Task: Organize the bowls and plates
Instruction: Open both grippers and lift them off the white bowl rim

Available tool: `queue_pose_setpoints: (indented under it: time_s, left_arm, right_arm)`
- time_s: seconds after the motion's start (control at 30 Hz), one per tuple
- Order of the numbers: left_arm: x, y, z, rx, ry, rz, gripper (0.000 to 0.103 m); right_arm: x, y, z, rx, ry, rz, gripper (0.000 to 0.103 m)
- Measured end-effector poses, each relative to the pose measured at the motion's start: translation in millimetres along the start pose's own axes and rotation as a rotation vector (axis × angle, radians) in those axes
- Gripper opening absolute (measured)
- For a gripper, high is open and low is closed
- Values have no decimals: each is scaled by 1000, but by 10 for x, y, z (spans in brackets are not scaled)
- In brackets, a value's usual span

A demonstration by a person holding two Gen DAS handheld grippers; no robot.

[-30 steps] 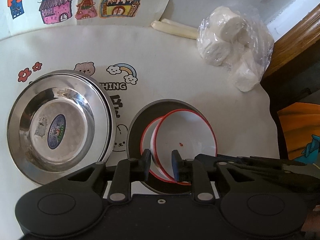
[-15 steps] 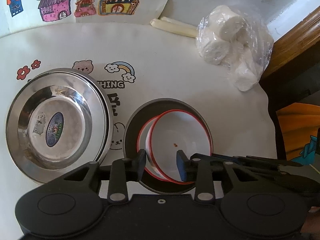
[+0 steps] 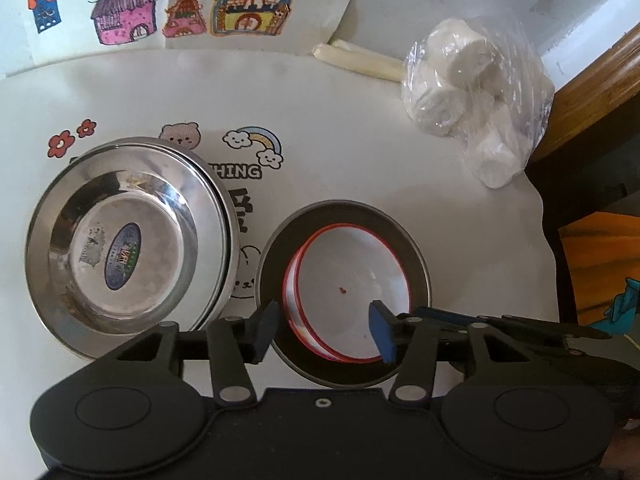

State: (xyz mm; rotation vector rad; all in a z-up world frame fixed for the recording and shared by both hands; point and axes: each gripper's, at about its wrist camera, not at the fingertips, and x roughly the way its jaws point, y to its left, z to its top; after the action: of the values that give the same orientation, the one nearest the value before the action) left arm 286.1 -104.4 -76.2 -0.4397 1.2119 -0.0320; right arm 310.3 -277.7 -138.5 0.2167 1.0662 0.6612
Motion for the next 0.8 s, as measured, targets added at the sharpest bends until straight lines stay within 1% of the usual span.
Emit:
queue_pose_setpoints:
  time_s: [0.1, 0.17, 0.23, 0.27, 0.3, 0.33, 0.37, 0.47, 0.5, 0.6, 0.67, 0.8]
  left_arm:
    - [-88, 18, -7, -11, -22, 3, 63]
    - [-168, 32, -15, -16, -46, 11, 69]
    - [-234, 37, -28, -18, -70, 30, 78]
    - [-256, 39, -31, -21, -81, 41, 80]
    - [-280, 42, -33, -29, -95, 54, 89]
    - [-299, 43, -39, -35, -106, 65, 101]
    - [-314, 43, -49, -38, -116, 79, 102]
    - [-315, 30, -82, -40, -120, 147, 102]
    - [-321, 35, -103, -43, -121, 164, 102]
    - [-347, 86, -198, -75, -124, 181, 102]
    - [-335, 120, -270, -96, -112, 208, 102]
    - [-275, 223, -410, -149, -85, 241, 102]
  right_arm:
    - [-78, -6, -5, -15, -20, 3, 36]
    - [-147, -11, 3, -33, -38, -5, 53]
    - [-211, -37, 6, -38, -51, -2, 63]
    - [-241, -56, 4, -38, -54, -5, 69]
    - [-261, -67, 5, -38, -57, -11, 72]
    - [-282, -81, 1, -39, -60, -17, 78]
    - [-301, -99, -4, -39, -63, -24, 86]
    - [-326, -161, -5, -38, -62, -41, 100]
    - [-327, -176, -6, -45, -59, -52, 103]
    - [-332, -202, -31, -98, -72, -91, 103]
    - [-324, -207, -47, -139, -84, -120, 103]
    - [-288, -208, -33, -193, -78, -155, 103]
